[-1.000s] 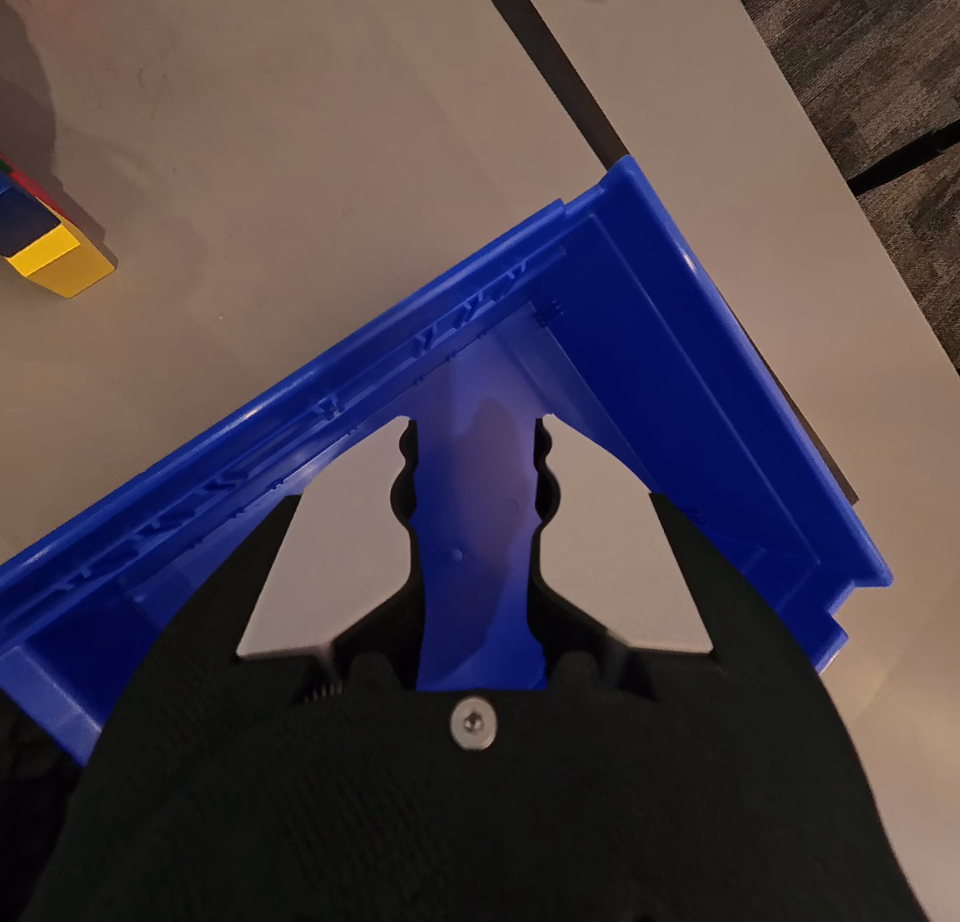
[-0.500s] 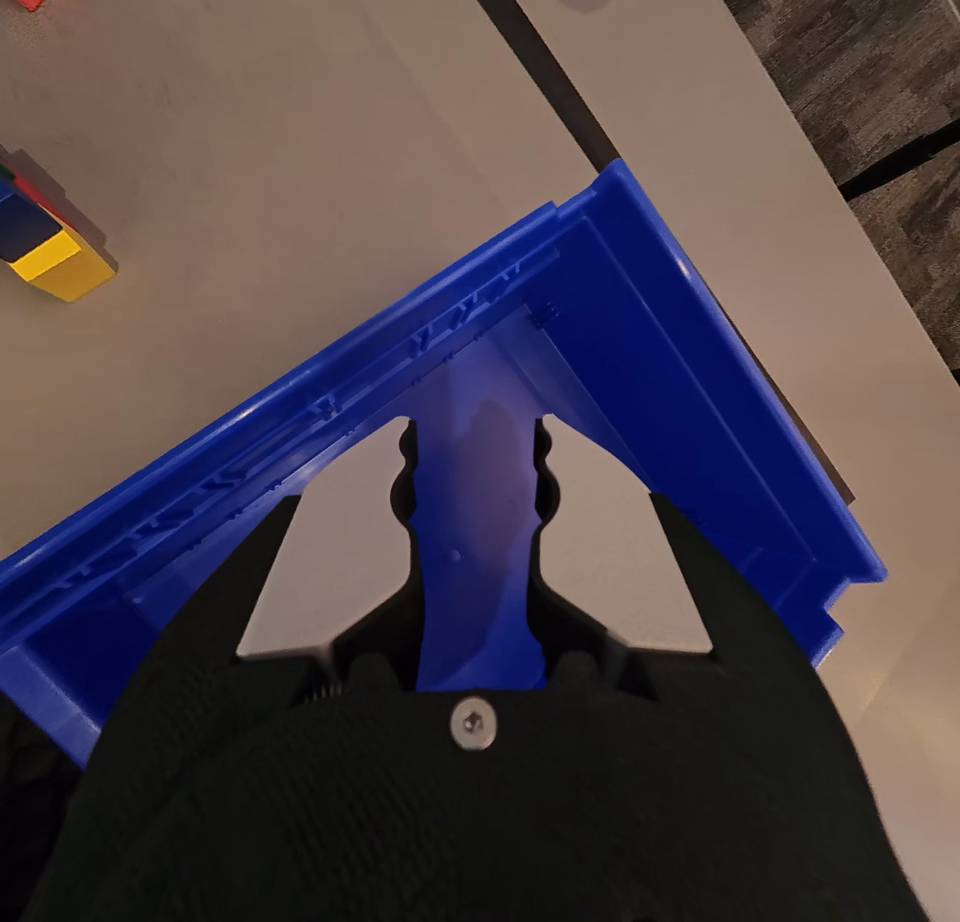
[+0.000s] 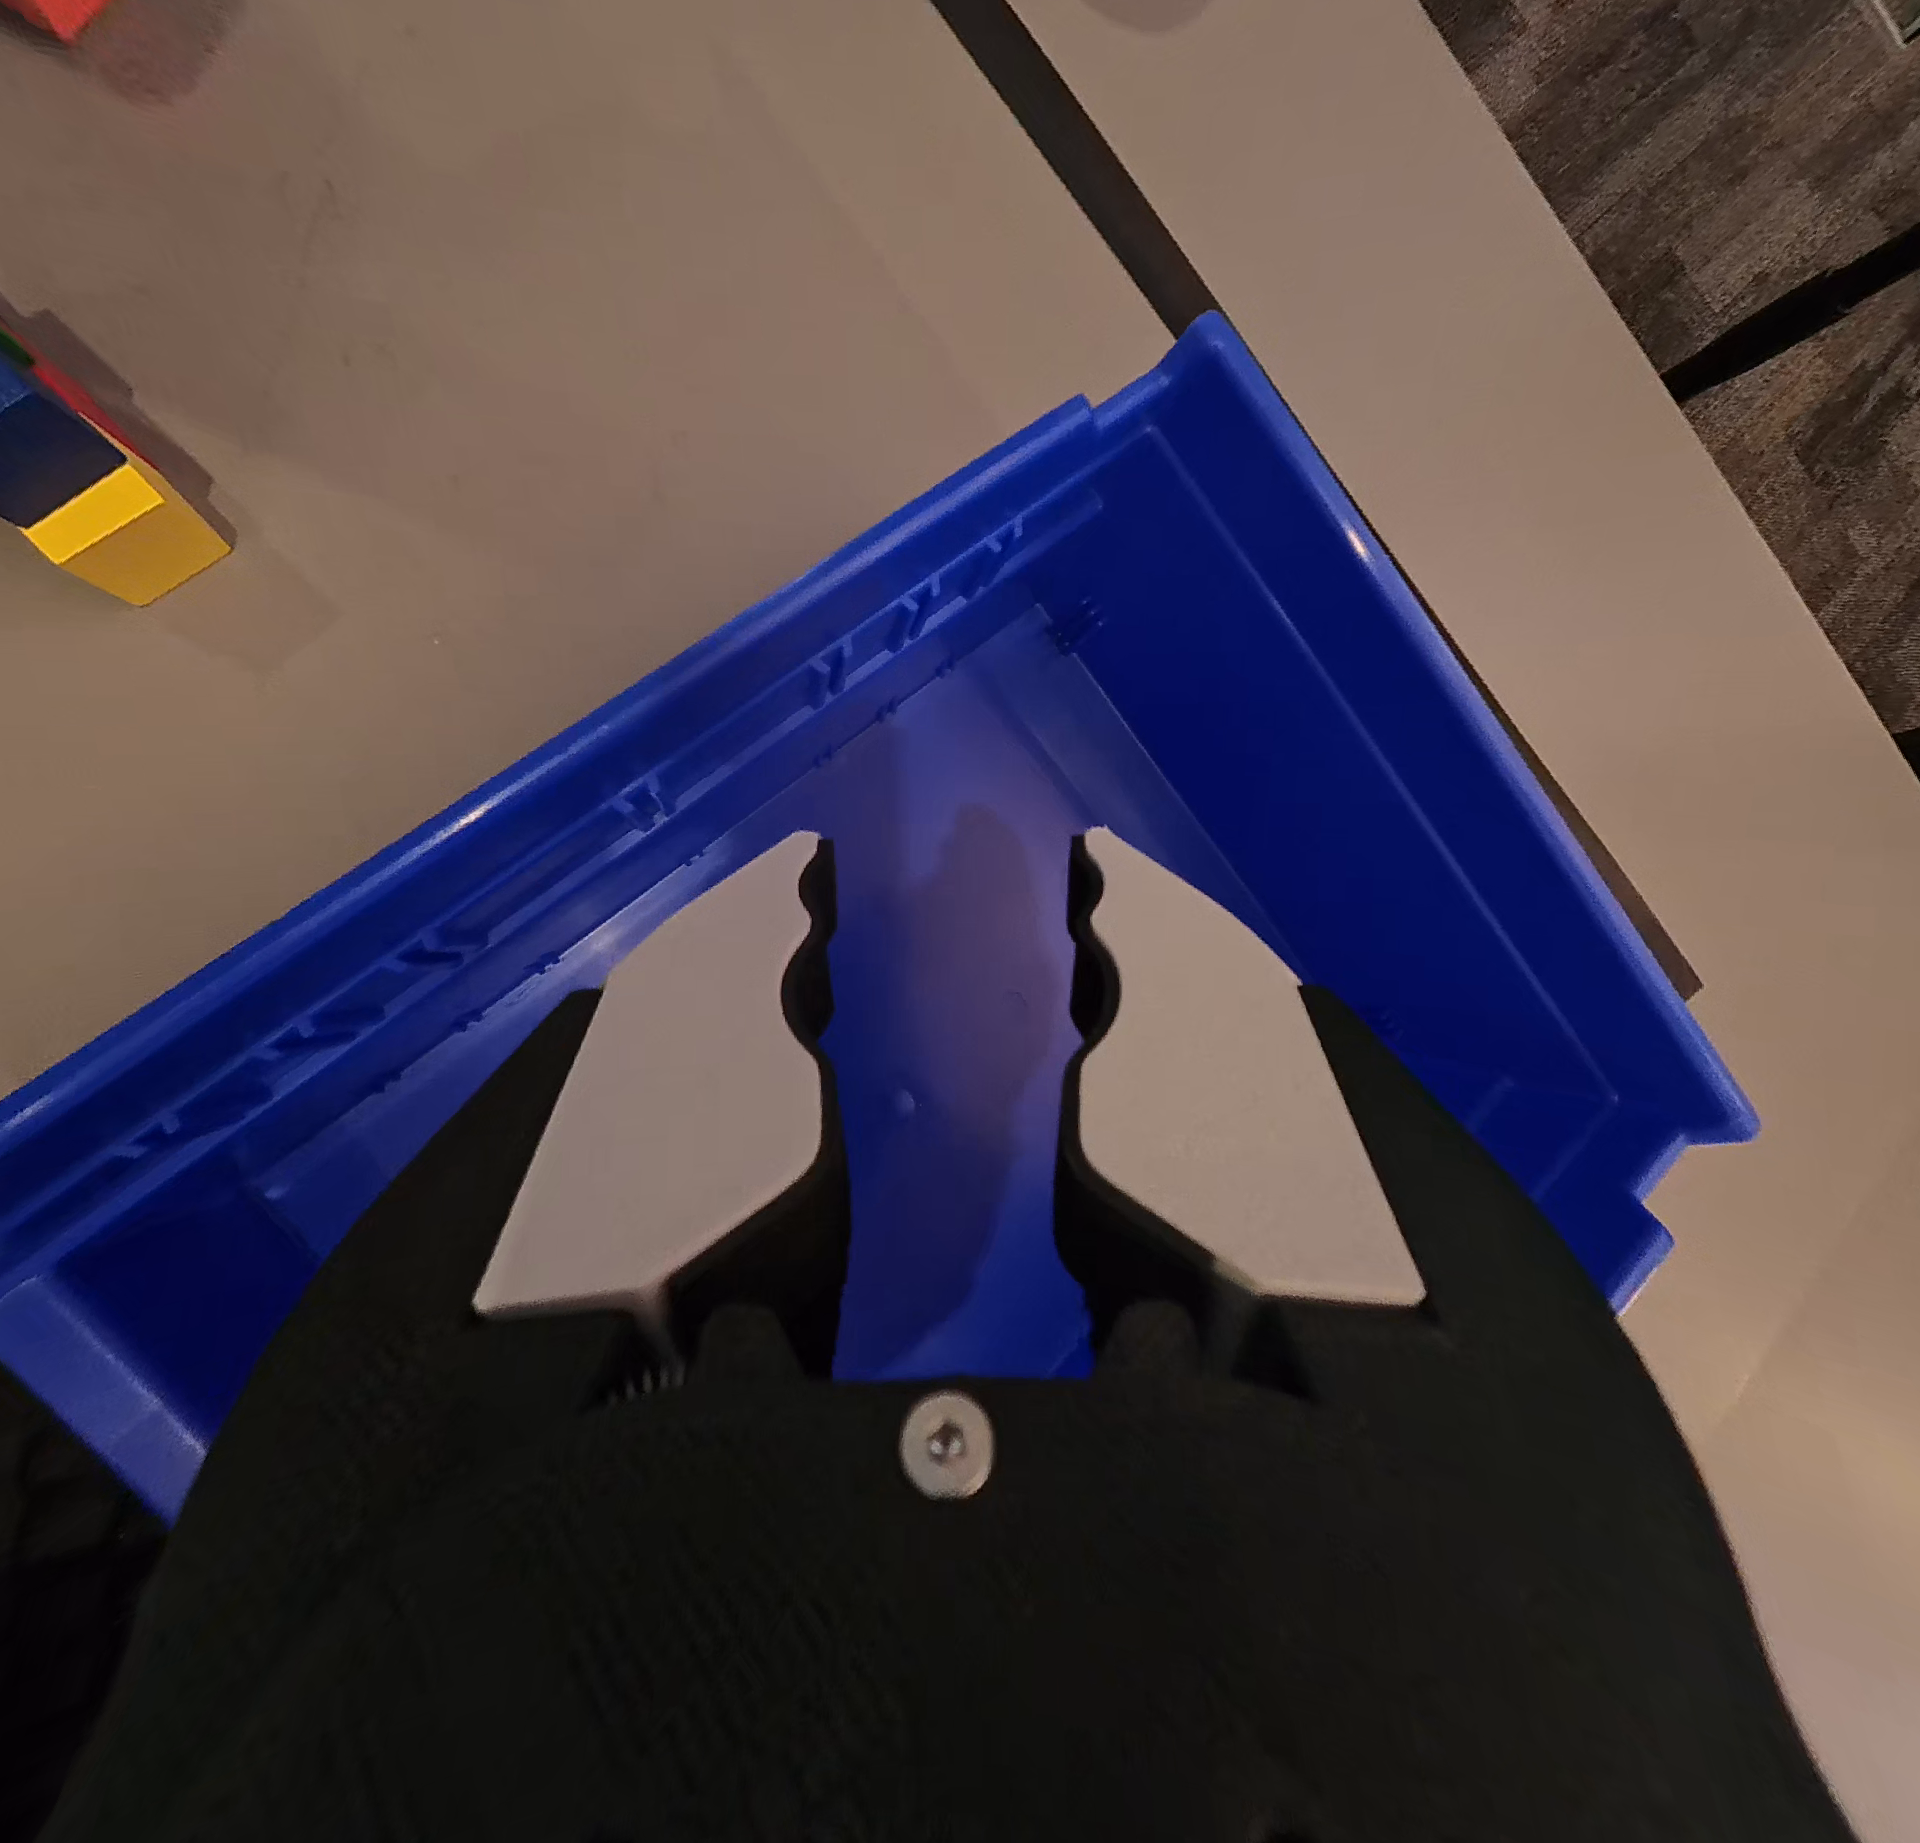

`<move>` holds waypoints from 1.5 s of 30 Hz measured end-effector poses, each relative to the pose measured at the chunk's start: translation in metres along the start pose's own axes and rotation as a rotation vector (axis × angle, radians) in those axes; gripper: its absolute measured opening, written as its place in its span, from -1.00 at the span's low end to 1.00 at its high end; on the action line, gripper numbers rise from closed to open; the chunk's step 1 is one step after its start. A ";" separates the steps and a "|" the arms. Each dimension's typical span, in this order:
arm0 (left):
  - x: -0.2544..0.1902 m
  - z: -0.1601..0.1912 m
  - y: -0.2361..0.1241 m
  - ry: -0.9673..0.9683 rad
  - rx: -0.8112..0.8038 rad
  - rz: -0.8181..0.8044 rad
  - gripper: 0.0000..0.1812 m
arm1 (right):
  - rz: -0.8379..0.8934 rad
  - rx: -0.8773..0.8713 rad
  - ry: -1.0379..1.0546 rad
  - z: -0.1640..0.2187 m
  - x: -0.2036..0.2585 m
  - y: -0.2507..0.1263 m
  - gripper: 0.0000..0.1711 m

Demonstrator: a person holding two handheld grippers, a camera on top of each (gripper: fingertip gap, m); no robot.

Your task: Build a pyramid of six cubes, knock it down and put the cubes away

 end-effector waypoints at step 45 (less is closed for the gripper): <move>-0.085 -0.065 -0.053 0.212 -0.272 0.133 -0.69 | -0.007 0.027 -0.017 -0.002 0.004 0.005 -0.48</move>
Point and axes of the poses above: each gripper's, where its closed fingertips meet, y out along the fingers, z out of its underside, x = y × z across the jaws, the point moved 6 cm from there along -y, back along the fingers, and after that the axes turned 2 degrees about x, right-handed, at the moved point
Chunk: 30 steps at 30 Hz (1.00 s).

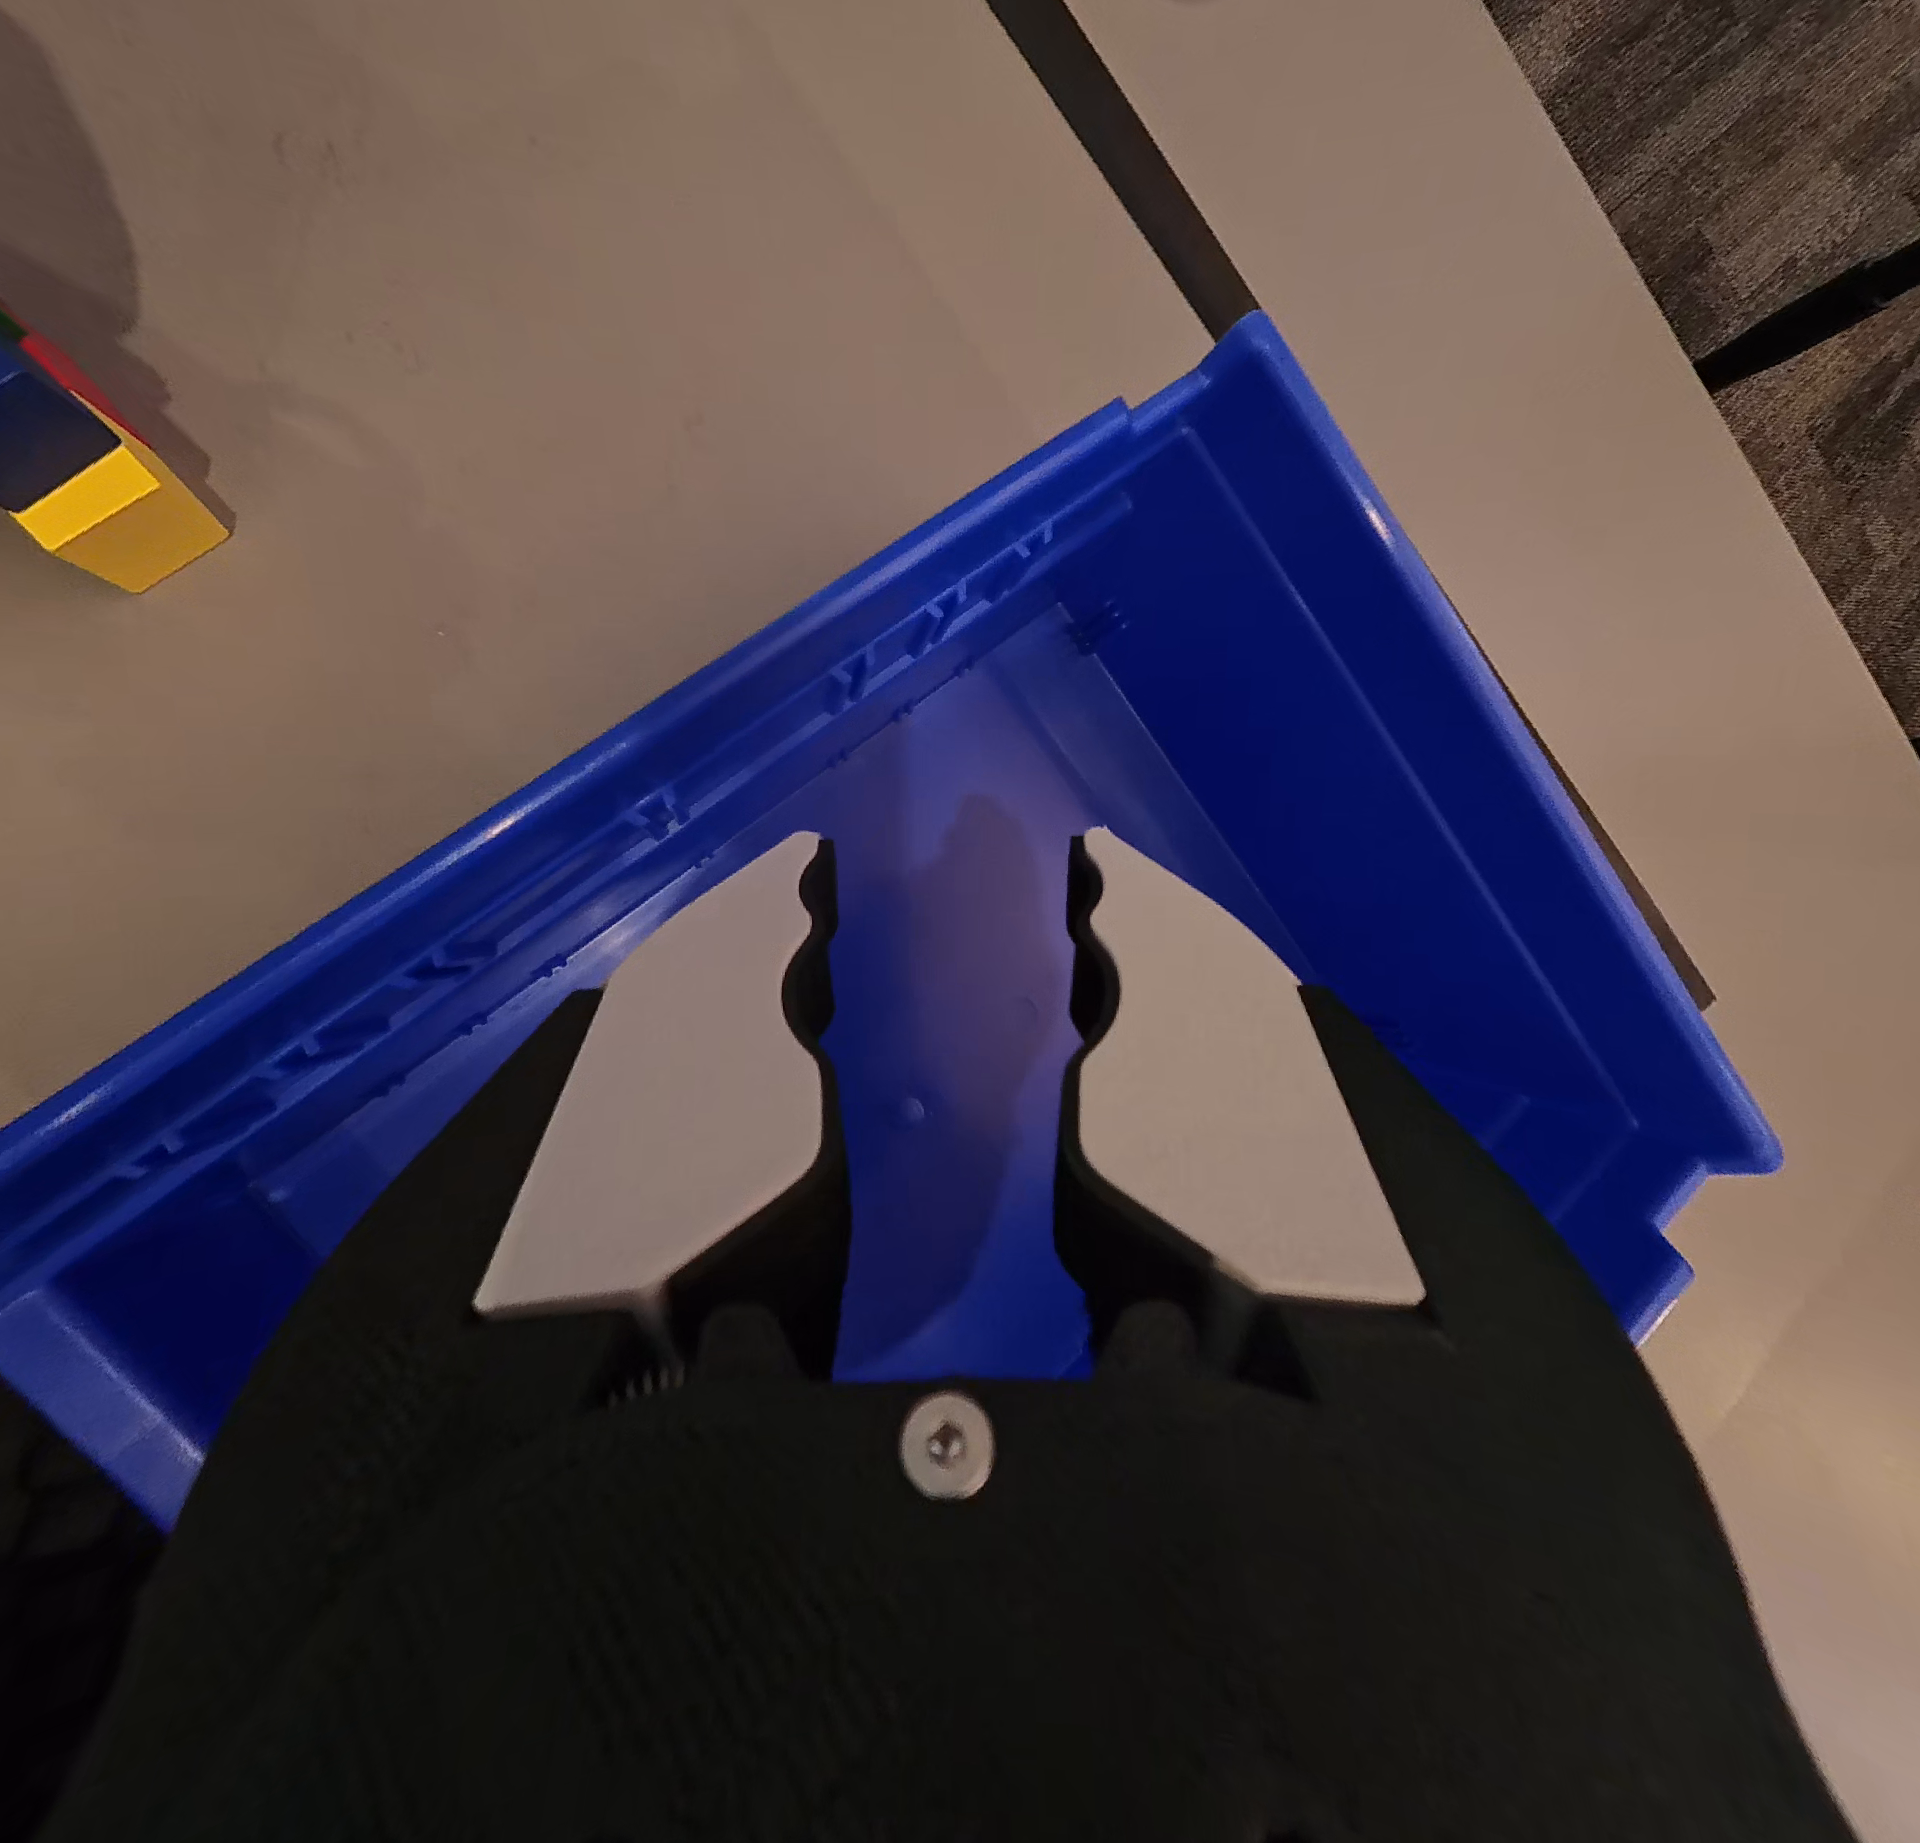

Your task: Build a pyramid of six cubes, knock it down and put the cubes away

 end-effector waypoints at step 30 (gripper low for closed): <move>0.058 0.025 -0.197 -0.322 -0.872 -0.496 -0.27 | 0.433 -0.741 -0.033 -0.071 0.012 -0.153 -0.15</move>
Point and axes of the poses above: each gripper's, where its closed fingertips meet, y out along the fingers, z out of its underside, x = y × z across the jaws, the point moved 6 cm from there along -y, back along the fingers, and after that the axes turned 2 degrees about x, right-handed, at the moved point
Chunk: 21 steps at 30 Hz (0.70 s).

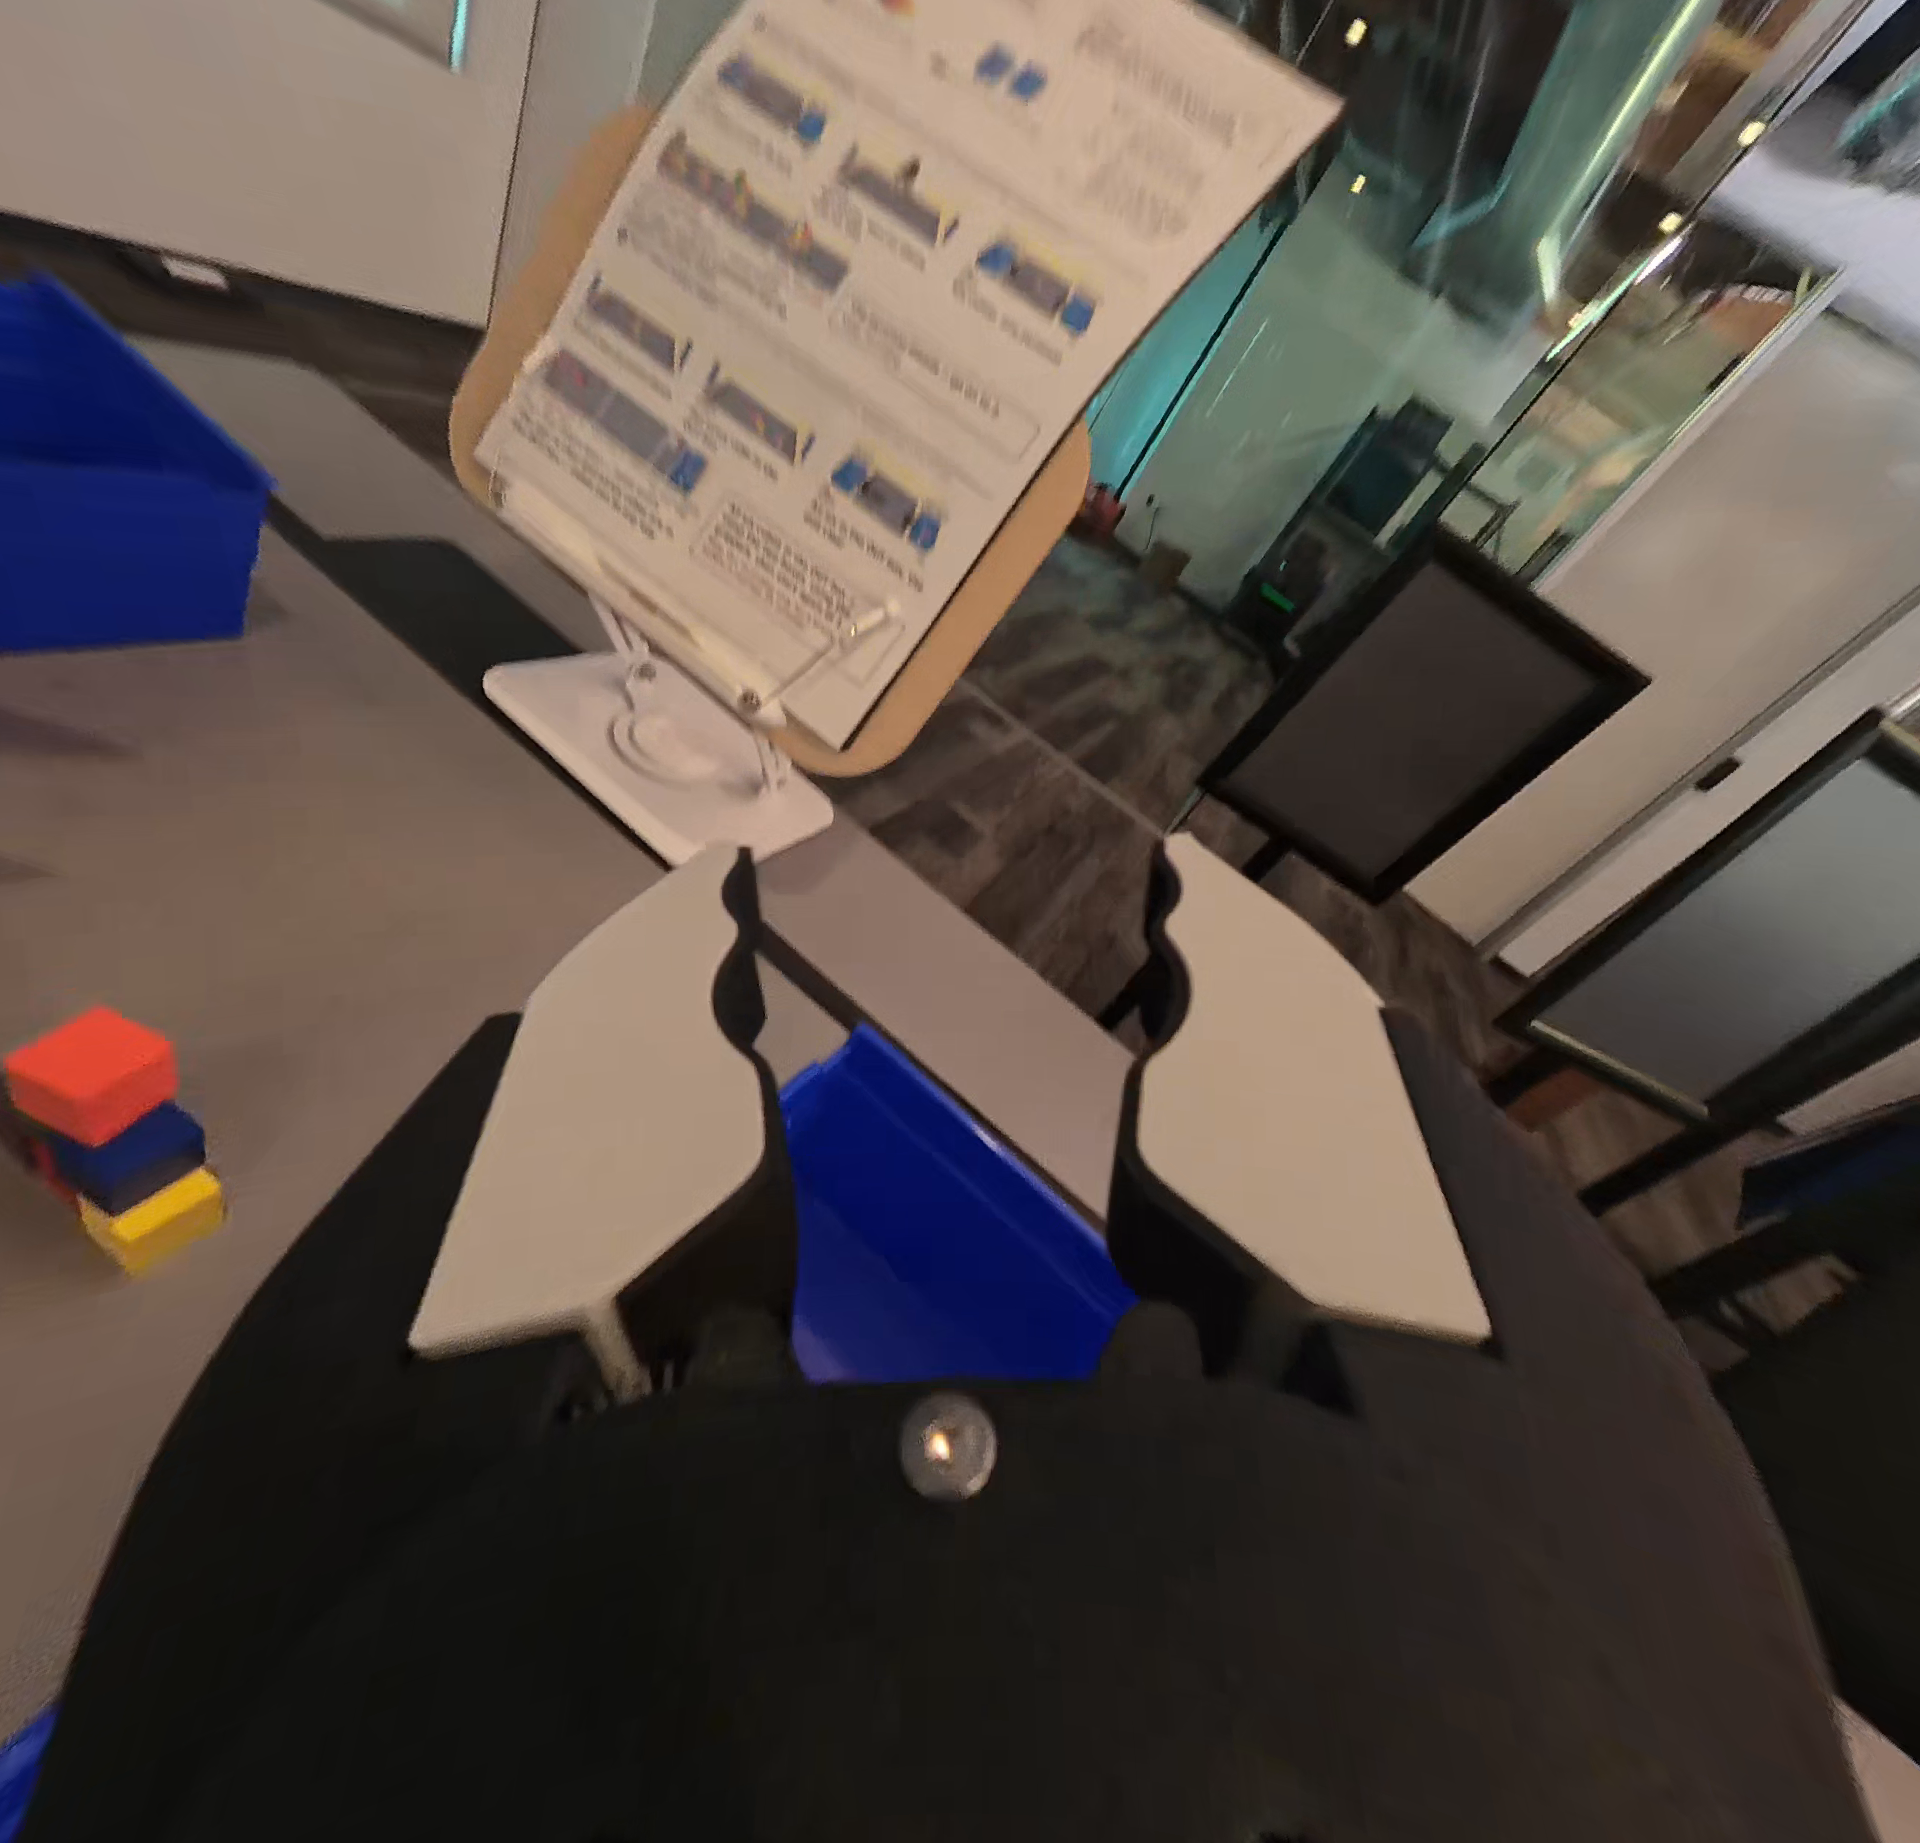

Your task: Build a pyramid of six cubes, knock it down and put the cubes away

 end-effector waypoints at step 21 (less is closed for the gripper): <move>0.019 0.021 0.007 0.100 0.123 -0.171 -0.49 | 0.510 0.037 0.208 0.001 -0.023 0.007 -0.49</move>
Point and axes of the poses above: each gripper's, where its closed fingertips meet, y out along the fingers, z out of its underside, x = y × z across the jaws, the point moved 6 cm from there along -y, back along the fingers, and after that the axes turned 2 degrees about x, right-handed, at the moved point
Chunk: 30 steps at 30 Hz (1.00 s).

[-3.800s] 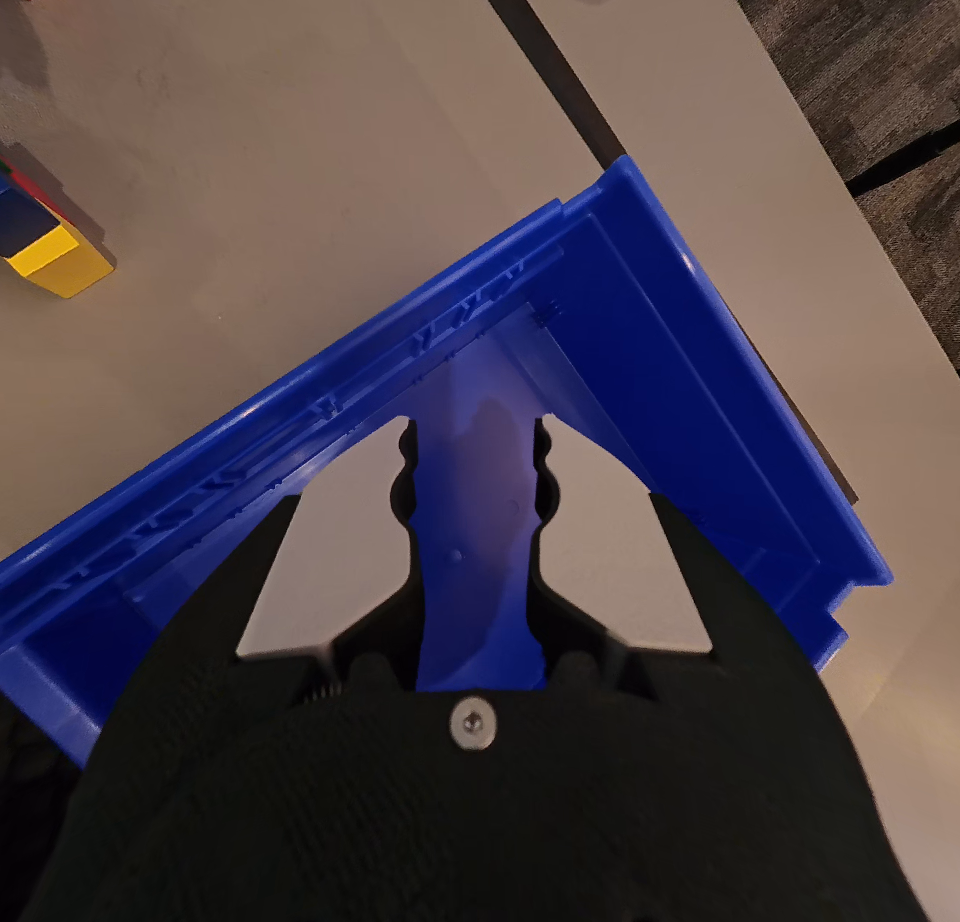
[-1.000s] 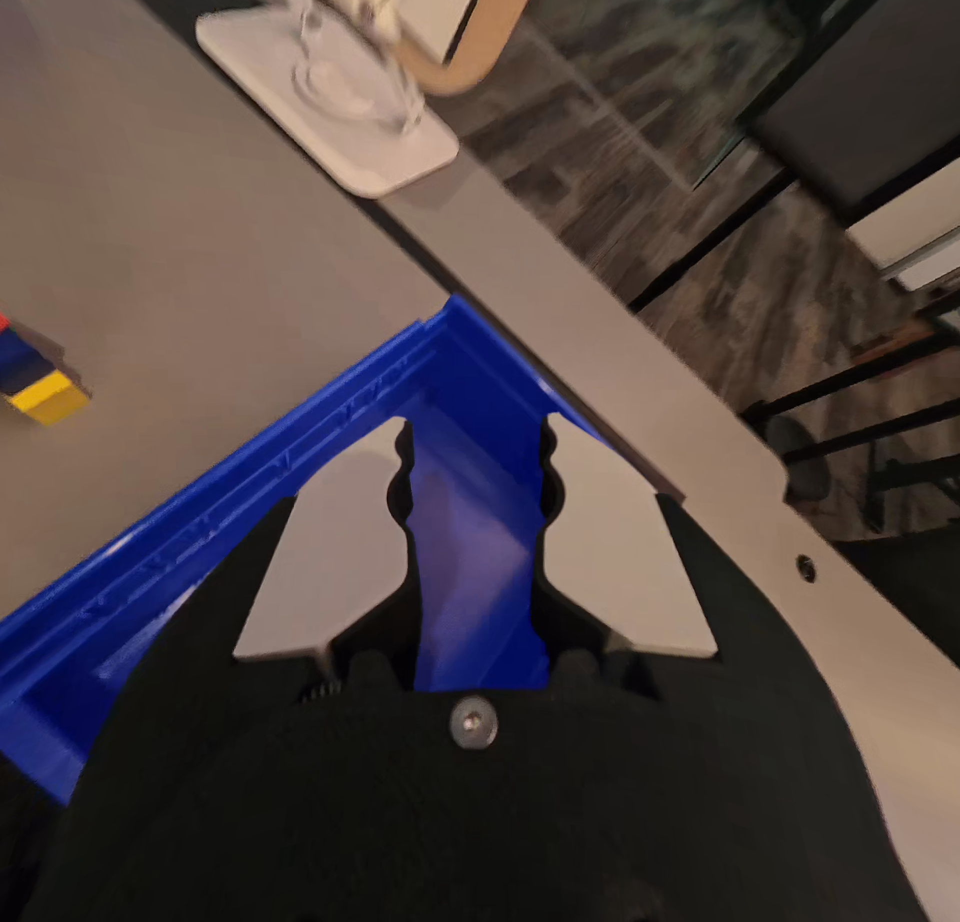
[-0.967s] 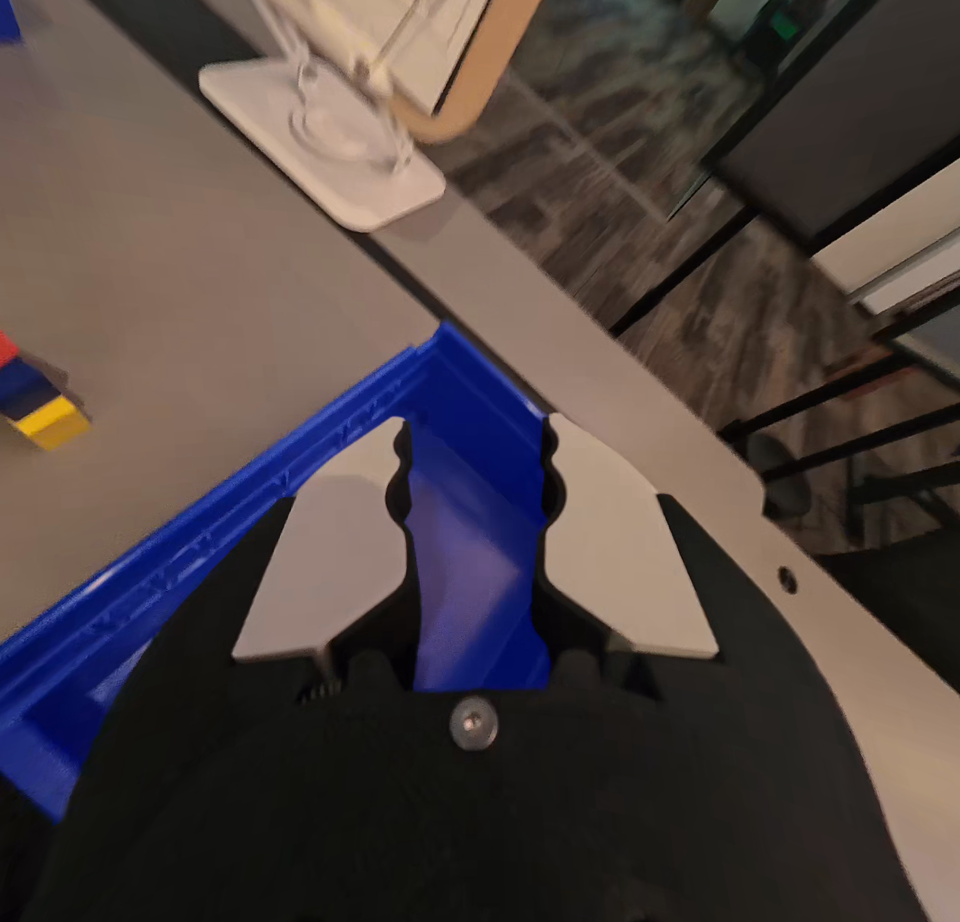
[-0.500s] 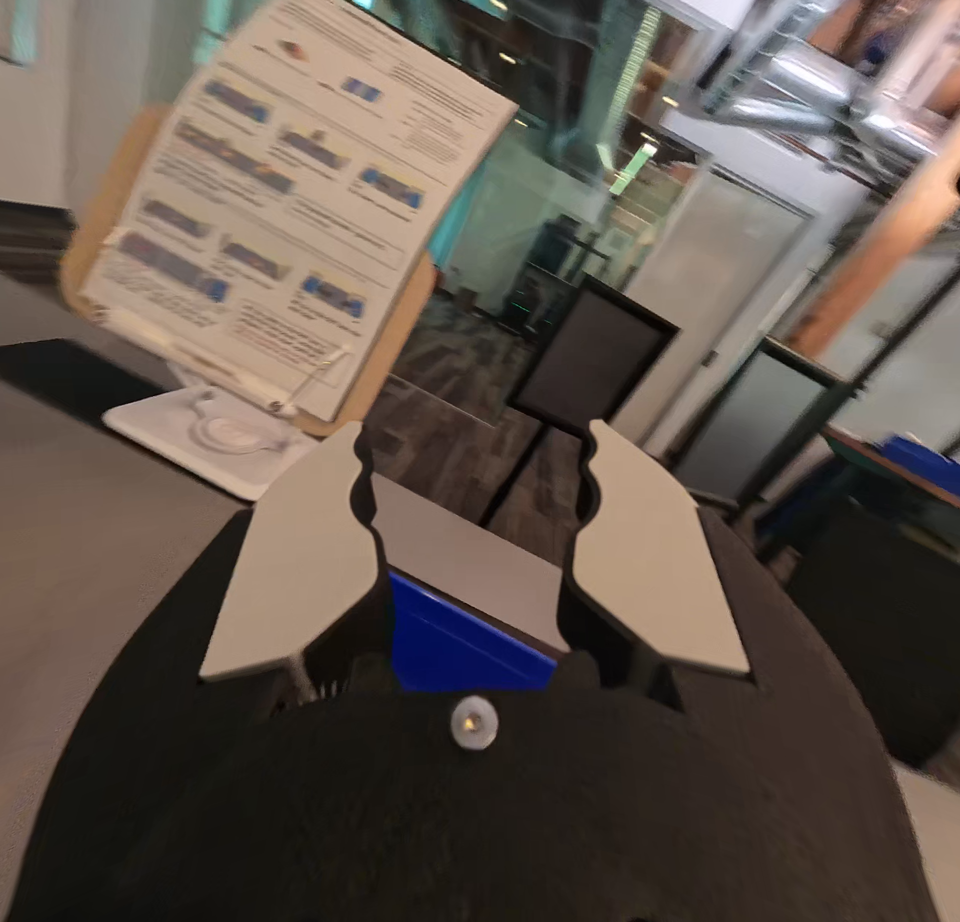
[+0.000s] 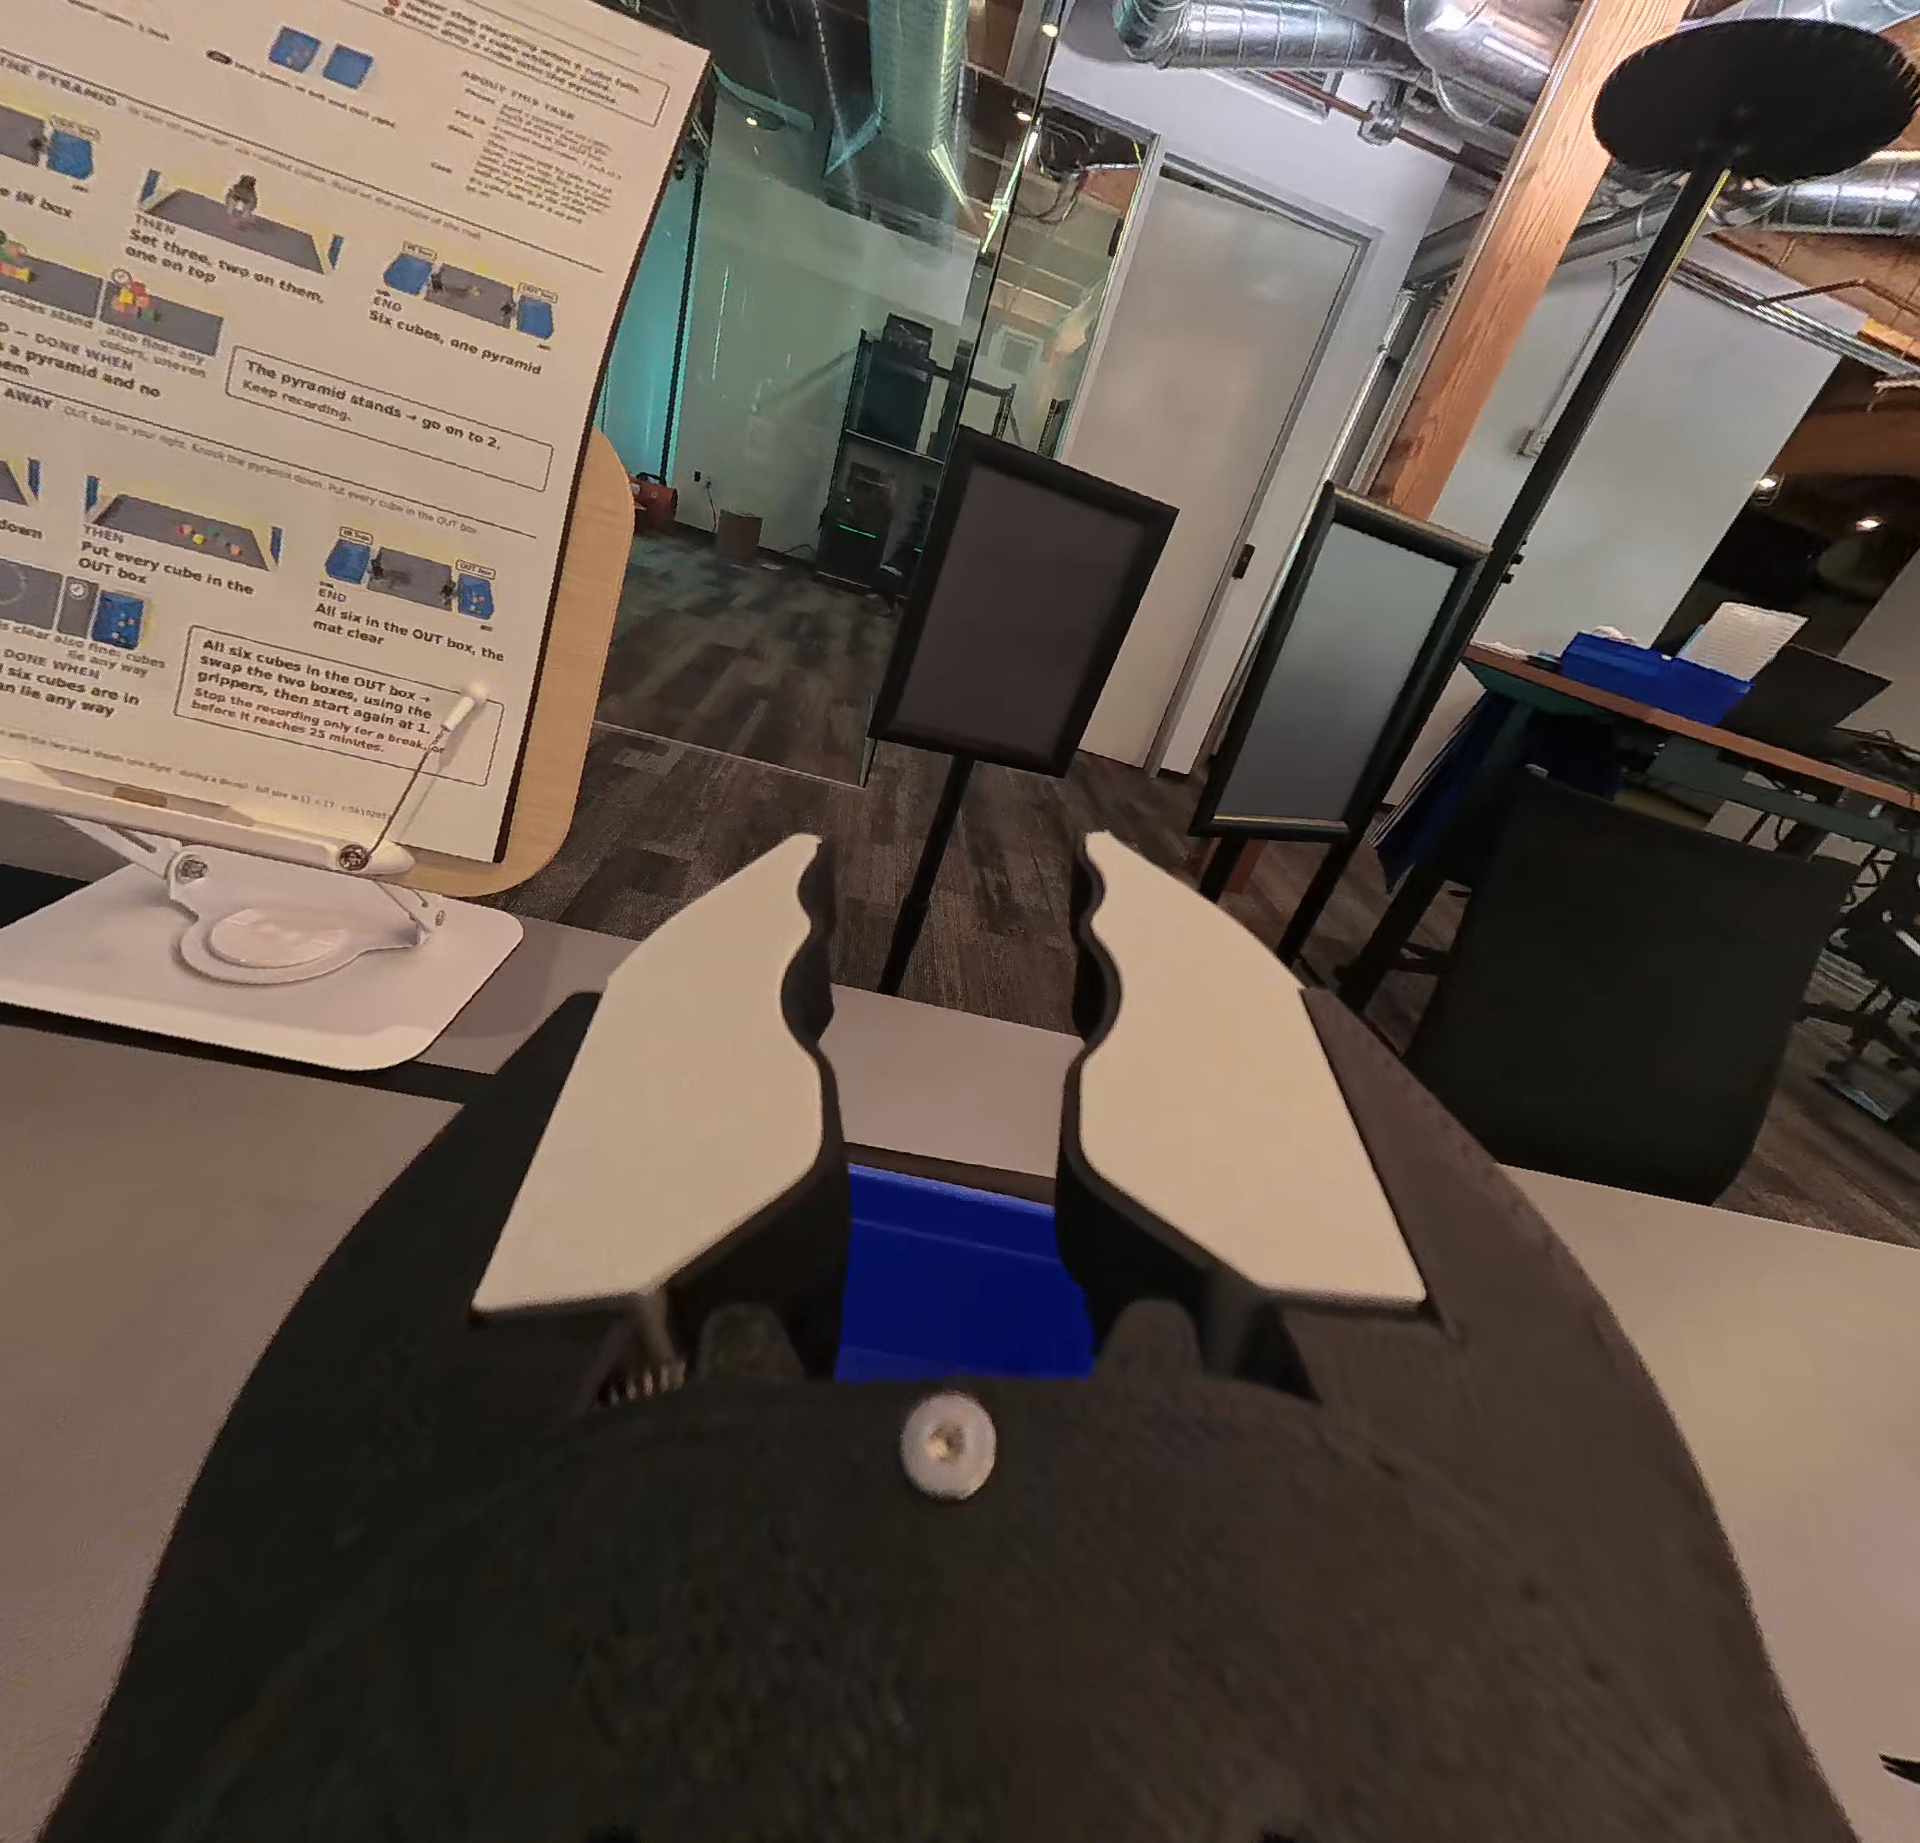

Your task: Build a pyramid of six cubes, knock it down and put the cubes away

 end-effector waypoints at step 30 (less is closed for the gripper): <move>0.030 0.024 0.013 -0.054 0.122 -0.294 -0.46 | -0.259 0.090 -0.204 0.010 0.038 0.007 -0.44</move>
Point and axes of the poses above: each gripper's, where its closed fingertips meet, y out along the fingers, z out of its underside, x = y × z across the jaws, the point moved 6 cm from there along -y, back along the fingers, and after that the axes turned 2 degrees about x, right-handed, at the moved point
